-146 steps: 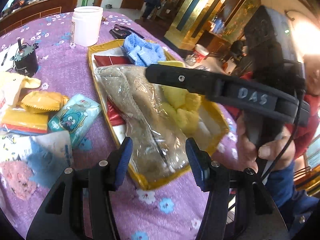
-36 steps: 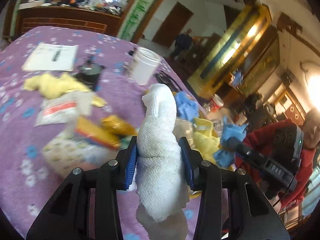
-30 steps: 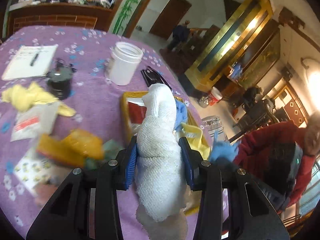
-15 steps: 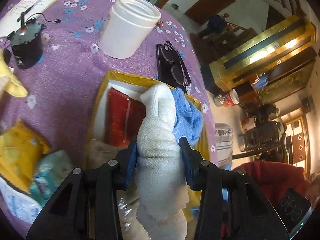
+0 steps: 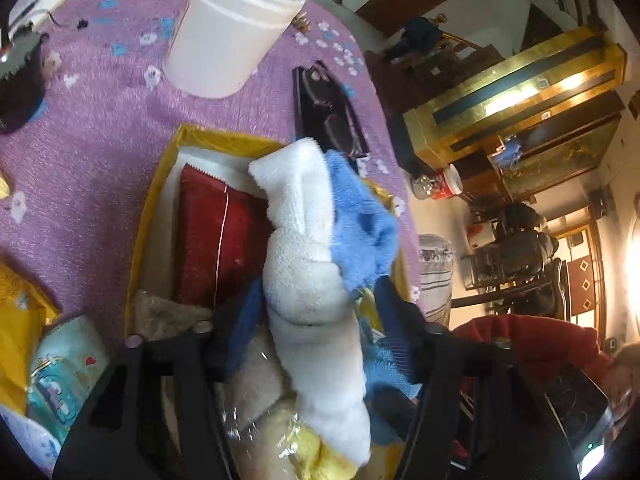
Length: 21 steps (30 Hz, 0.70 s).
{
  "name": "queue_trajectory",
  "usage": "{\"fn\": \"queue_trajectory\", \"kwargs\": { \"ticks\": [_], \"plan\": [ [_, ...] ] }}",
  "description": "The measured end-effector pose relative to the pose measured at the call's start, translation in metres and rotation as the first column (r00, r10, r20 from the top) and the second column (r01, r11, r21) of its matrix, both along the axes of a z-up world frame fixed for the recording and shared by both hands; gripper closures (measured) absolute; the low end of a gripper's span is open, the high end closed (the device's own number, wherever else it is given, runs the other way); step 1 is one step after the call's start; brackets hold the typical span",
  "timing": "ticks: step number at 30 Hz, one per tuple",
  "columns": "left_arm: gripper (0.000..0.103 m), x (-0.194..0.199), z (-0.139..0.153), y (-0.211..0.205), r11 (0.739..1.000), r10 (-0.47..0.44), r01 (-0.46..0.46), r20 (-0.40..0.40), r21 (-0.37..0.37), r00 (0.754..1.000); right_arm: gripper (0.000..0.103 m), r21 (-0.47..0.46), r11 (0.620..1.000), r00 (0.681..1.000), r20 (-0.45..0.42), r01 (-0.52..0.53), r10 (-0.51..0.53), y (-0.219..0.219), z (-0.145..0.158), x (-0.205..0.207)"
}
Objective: Organize soft objects
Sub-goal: 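Lower the white towel and blue cloth into the box and open both grippers, then withdraw both grippers from the box toward the items on the table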
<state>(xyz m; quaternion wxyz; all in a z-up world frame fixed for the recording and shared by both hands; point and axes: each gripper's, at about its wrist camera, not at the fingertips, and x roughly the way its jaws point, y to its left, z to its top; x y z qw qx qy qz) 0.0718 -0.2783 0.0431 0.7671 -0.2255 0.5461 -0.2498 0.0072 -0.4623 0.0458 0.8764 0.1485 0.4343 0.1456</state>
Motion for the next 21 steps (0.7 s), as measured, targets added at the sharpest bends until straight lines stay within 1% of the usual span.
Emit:
{"fn": "queue_trajectory", "kwargs": {
  "ticks": [3,6,15,21],
  "plan": [
    [0.040,-0.006,0.012,0.002,1.000,-0.011,0.011,0.034,0.005,0.999,0.071,-0.009,1.000,1.000,0.024,0.007,-0.007,0.000,0.008,-0.004],
    [0.040,-0.013,0.016,0.005,1.000,-0.017,0.018,0.032,-0.016,0.999,0.070,-0.020,1.000,0.999,0.036,0.013,-0.012,0.003,0.011,-0.007],
    [0.040,-0.033,0.021,0.018,0.999,-0.021,0.022,0.040,-0.033,0.999,0.070,-0.027,0.998,0.996,0.068,0.055,-0.053,-0.001,0.021,-0.015],
    [0.040,-0.048,0.029,0.031,0.998,-0.027,0.030,0.058,-0.047,0.998,0.070,-0.045,0.997,0.995,0.079,0.061,-0.058,0.005,0.025,-0.013]
  ]
}}
